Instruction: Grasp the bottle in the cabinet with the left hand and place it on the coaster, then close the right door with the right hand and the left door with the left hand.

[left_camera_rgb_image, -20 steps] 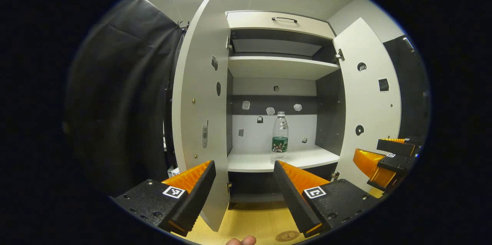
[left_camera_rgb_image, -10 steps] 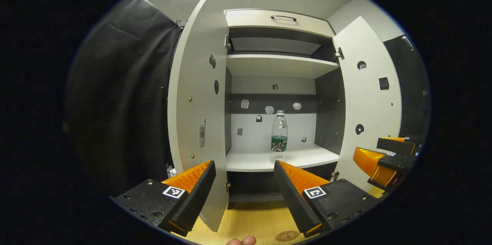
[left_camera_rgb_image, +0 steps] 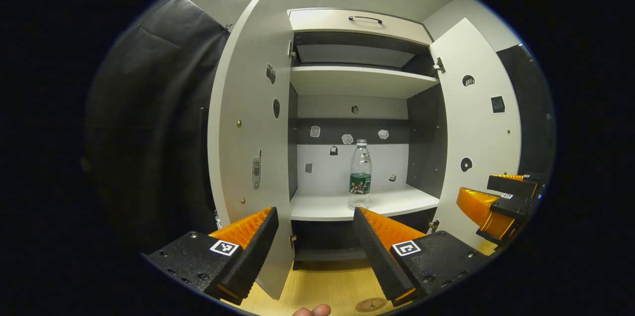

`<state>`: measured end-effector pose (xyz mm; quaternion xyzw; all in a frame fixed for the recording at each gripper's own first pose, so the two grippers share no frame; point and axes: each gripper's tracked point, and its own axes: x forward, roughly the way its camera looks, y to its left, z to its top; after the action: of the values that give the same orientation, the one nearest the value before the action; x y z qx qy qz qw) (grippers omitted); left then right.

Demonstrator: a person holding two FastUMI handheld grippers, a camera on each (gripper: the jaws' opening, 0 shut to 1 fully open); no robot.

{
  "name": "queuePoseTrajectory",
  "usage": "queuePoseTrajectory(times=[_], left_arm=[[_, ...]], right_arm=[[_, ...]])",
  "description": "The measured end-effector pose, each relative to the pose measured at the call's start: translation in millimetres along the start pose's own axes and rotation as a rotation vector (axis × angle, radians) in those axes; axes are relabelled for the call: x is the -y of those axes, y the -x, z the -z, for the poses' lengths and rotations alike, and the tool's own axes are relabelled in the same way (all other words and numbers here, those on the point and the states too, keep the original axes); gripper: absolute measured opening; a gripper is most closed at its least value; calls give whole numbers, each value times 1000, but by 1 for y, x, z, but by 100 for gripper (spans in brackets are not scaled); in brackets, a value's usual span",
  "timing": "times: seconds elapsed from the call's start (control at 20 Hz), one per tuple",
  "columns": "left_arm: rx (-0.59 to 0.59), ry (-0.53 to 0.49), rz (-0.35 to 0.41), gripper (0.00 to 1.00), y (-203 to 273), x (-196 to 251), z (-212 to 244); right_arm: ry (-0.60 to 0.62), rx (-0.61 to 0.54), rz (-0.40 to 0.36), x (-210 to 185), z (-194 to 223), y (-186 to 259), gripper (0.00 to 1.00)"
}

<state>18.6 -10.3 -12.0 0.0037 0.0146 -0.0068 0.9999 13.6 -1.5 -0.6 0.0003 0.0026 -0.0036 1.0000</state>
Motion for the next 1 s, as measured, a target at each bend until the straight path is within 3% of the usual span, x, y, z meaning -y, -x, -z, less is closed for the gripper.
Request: queuePoseTrajectory(times=[0.45,1.0], left_arm=[[-10,-16,63,97,-66,34,9],[-56,3,153,96,-192,91,26]], right_arm=[[12,-38,13,8,17,-8,100],[28,-116,115,56,33,-17,100]])
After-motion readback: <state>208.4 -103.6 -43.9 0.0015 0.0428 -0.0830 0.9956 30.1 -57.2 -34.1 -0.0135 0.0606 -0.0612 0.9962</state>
